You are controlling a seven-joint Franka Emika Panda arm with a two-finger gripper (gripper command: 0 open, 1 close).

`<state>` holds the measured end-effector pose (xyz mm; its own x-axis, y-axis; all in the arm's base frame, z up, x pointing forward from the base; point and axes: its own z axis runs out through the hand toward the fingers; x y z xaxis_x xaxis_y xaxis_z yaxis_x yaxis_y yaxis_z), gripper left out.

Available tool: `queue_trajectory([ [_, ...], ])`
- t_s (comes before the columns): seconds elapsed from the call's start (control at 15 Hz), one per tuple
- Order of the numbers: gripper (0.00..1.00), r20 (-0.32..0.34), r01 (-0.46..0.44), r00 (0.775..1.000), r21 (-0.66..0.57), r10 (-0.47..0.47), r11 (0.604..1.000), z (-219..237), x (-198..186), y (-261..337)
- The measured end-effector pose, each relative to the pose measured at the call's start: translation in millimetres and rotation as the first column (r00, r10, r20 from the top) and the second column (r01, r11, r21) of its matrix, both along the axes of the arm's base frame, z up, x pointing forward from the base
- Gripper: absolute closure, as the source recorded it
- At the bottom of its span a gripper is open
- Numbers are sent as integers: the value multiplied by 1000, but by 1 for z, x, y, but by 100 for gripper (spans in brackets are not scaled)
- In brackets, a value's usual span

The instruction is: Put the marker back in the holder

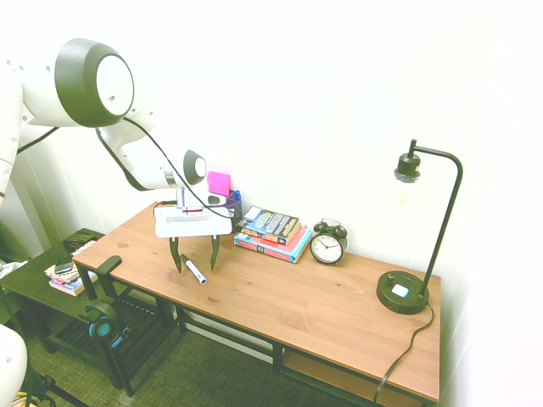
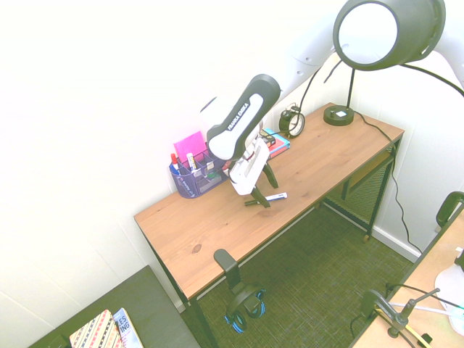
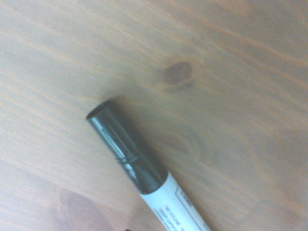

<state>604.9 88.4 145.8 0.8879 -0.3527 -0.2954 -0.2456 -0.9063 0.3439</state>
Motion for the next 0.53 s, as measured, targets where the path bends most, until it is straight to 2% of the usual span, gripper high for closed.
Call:
queue_trajectory([
  [0.53,100,-26,11,1000,-5,-11,1000,-3,4,-3],
])
